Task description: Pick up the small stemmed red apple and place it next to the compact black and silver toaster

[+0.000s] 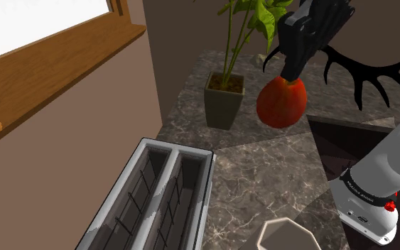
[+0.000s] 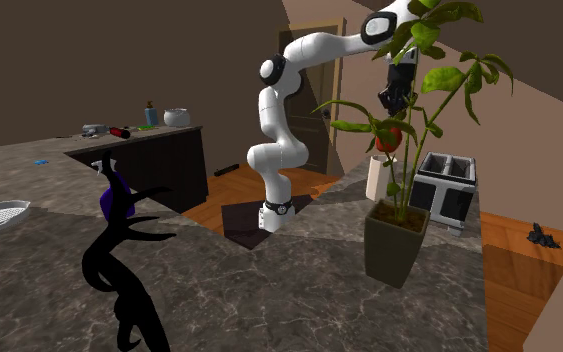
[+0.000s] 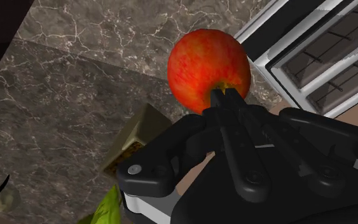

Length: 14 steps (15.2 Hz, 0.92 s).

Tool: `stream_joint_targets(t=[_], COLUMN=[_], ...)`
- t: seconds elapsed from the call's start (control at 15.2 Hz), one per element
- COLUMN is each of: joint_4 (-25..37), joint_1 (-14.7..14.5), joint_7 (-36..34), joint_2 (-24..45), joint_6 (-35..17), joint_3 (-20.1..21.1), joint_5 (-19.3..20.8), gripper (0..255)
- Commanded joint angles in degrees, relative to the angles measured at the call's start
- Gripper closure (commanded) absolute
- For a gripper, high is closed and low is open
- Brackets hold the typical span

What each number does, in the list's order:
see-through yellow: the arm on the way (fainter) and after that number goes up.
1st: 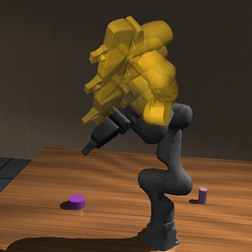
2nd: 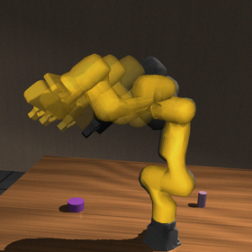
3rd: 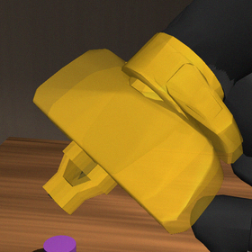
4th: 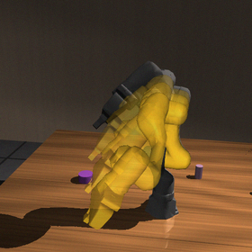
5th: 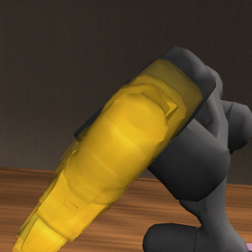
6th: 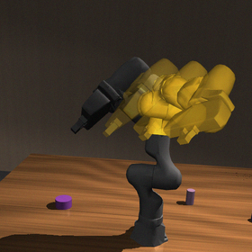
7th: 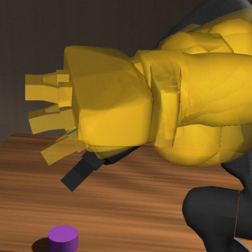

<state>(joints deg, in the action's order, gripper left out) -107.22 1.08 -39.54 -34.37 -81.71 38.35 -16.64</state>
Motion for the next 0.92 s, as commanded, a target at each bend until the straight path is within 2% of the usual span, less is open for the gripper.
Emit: stream_joint_targets(t=[0.0, 0.86], joint_4=[-1.6, -13.7], joint_1=[-0.1, -1.7], joint_7=[-0.3, 0.7], joint_2=[-0.1, -3.5], joint_6=[-1.6, -10.7], joint_3=[0.7, 2.1], joint_5=[-0.4, -2.7], gripper=[255, 255])
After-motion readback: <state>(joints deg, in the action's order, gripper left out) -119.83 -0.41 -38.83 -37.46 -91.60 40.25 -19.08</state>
